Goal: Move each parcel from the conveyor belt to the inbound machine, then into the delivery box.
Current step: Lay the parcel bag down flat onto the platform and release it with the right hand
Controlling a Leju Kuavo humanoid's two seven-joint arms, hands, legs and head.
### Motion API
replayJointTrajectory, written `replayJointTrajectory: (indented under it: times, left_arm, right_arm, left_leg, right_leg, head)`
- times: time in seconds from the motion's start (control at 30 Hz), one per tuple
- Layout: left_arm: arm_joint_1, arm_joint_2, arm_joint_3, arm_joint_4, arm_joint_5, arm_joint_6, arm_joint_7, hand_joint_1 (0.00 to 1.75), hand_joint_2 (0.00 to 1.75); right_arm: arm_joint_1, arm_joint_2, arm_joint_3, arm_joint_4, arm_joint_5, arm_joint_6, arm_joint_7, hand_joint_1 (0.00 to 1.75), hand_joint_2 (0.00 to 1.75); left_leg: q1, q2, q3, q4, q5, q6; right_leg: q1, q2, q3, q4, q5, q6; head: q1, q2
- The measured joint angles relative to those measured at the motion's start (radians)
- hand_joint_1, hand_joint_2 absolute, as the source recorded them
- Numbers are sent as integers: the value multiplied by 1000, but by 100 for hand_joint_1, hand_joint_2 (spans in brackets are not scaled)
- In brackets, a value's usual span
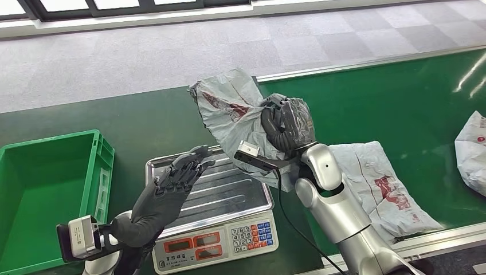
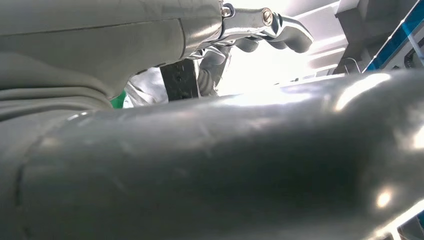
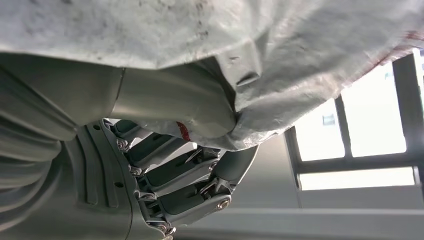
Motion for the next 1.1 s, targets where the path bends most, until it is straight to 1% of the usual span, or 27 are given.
replayJointTrajectory:
  times: [0.2, 0.27, 0.33, 0.4, 0.5, 0.63, 0.67, 0.77, 0.8, 0.9, 1.1]
  left_arm:
    - [-25, 0, -4, 6, 19, 14, -12, 0, 0]
    - [-31, 0, -5, 6, 26, 15, -9, 0, 0]
    - [-39, 0, -6, 6, 32, 15, -4, 0, 0]
    - [-45, 0, -7, 6, 35, 16, 0, 0, 0]
    - [-53, 1, -8, 8, 41, 17, 1, 0, 0]
    - [-62, 1, -9, 12, 48, 17, 2, 0, 0]
    - [-63, 1, -11, 12, 48, 17, 3, 0, 0]
    - [-69, 1, -15, 15, 48, 17, 5, 0, 0]
    - [-71, 1, -16, 16, 47, 17, 6, 0, 0]
    - [-72, 1, -16, 19, 41, 22, 9, 0, 0]
    - [-67, 1, -16, 19, 2, 44, 14, 0, 0]
  right_arm:
    - [-54, 122, 58, 113, -109, 72, -60, 175, 175]
    - [-57, 160, 82, 138, -150, 104, -67, 175, 175]
    - [-55, 186, 106, 152, -186, 131, -66, 175, 175]
    - [-50, 202, 126, 162, -216, 157, -61, 175, 175]
    - [-39, 212, 144, 177, -253, 191, -51, 175, 175]
    - [-30, 216, 154, 207, -282, 197, -64, 175, 175]
    - [-29, 217, 156, 215, -285, 199, -65, 138, 175]
    - [-28, 222, 164, 241, -286, 209, -59, 7, 175]
    - [-28, 223, 166, 249, -282, 211, -52, 0, 131]
    - [-28, 226, 172, 271, -265, 210, -18, 0, 0]
    - [-21, 220, 166, 271, -292, 215, 11, 0, 0]
  left_leg:
    - [0, 0, -1, 0, 0, 0]
    - [0, 0, -1, 0, 1, -1]
    - [0, 0, -1, 0, 1, -1]
    - [0, 0, -1, 0, 1, -1]
    - [0, 0, -1, 0, 1, -1]
    - [0, 0, -1, 0, 0, -1]
    - [0, 0, -1, 0, 0, -1]
    - [0, 0, -1, 0, 0, -1]
    - [0, 0, -1, 0, 0, -1]
    - [0, 0, -1, 0, 0, -1]
    - [0, 0, -1, 0, 1, -1]
  right_leg:
    - [0, 0, -2, 0, 0, 0]
    - [0, 0, -2, 0, 0, 0]
    - [0, 0, -2, 0, 0, 0]
    - [0, 0, -2, 0, 0, 0]
    - [0, 0, -2, 0, 0, 0]
    - [0, 0, -2, 0, 0, 0]
    - [0, 0, -2, 0, 0, 0]
    - [0, 0, -2, 0, 0, 0]
    - [0, 0, -2, 0, 0, 0]
    - [0, 0, -2, 0, 0, 0]
    - [0, 0, -2, 0, 0, 0]
  head:
    - [0, 0]
    - [0, 0]
    - [0, 0]
    - [0, 0]
    - [0, 0]
    - [0, 0]
    - [0, 0]
    - [0, 0]
    - [0, 0]
    - [0, 0]
    - [0, 0]
